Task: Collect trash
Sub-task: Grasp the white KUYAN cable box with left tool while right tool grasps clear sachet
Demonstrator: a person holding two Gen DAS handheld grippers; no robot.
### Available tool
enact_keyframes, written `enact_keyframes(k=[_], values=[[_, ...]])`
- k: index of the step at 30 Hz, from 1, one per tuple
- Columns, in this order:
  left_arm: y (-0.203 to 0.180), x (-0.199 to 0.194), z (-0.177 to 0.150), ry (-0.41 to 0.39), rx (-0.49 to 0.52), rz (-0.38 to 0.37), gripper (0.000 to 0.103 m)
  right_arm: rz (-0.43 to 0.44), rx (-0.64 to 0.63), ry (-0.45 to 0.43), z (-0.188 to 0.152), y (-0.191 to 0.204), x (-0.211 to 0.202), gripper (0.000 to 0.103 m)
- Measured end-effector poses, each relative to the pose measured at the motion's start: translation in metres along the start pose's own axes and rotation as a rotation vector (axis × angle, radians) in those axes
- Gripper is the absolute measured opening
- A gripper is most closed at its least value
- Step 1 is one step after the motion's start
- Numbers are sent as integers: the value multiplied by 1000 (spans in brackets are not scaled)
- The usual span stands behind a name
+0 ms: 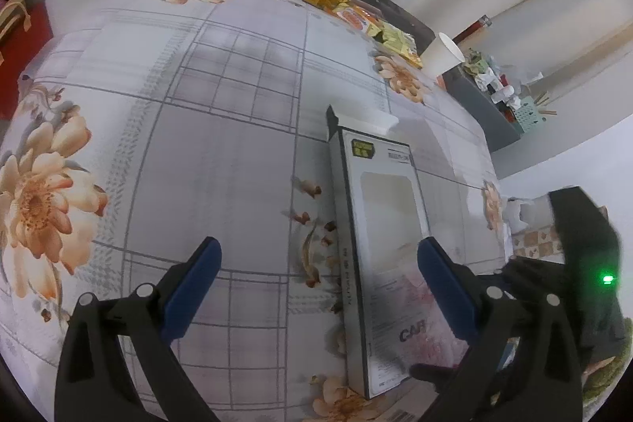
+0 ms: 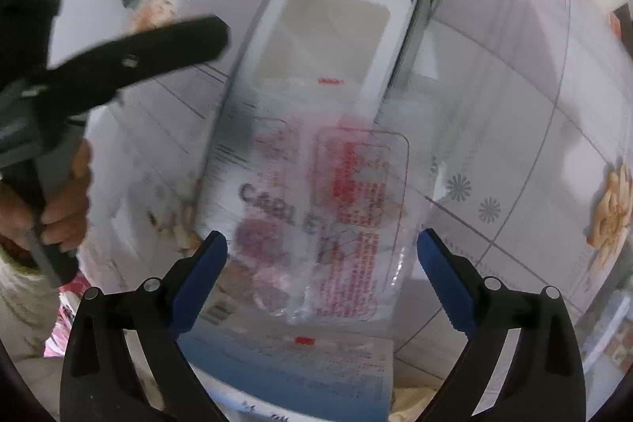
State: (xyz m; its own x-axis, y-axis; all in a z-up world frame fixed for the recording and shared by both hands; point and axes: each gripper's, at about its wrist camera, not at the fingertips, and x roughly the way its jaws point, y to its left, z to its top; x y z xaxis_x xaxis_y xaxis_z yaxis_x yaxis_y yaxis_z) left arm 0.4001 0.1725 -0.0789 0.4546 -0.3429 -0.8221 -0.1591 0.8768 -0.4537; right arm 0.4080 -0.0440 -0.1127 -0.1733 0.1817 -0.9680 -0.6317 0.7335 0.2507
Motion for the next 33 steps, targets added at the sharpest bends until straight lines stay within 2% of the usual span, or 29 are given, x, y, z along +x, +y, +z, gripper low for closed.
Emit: enact_keyframes(k=[7, 8, 12, 18, 21, 23, 27, 33], values=[[-2, 5, -1, 7, -2, -13, 97, 54, 26, -23, 2, -16, 0, 95], [-2, 5, -1, 8, -5, -13, 97, 61, 26, -30, 1, -24, -3, 93], [-4, 8, 1, 9, -6, -11, 97, 111, 56, -67, -7, -38, -15, 67], [-18, 20, 2, 27, 11, 13, 97, 91, 110, -129, -25, -62, -20, 57], [-29, 28, 3, 28, 29, 28, 97, 77, 154, -160, -35, -76, -25, 55], [-37, 33, 3, 31, 43, 40, 97, 36, 199, -183, -42, -89, -29, 55], [-55, 49, 4, 37, 79, 102, 97, 8, 299, -230, -57, -116, -33, 55], [-81, 67, -2, 20, 221, 252, 97, 53, 379, -297, -78, -141, -36, 55]])
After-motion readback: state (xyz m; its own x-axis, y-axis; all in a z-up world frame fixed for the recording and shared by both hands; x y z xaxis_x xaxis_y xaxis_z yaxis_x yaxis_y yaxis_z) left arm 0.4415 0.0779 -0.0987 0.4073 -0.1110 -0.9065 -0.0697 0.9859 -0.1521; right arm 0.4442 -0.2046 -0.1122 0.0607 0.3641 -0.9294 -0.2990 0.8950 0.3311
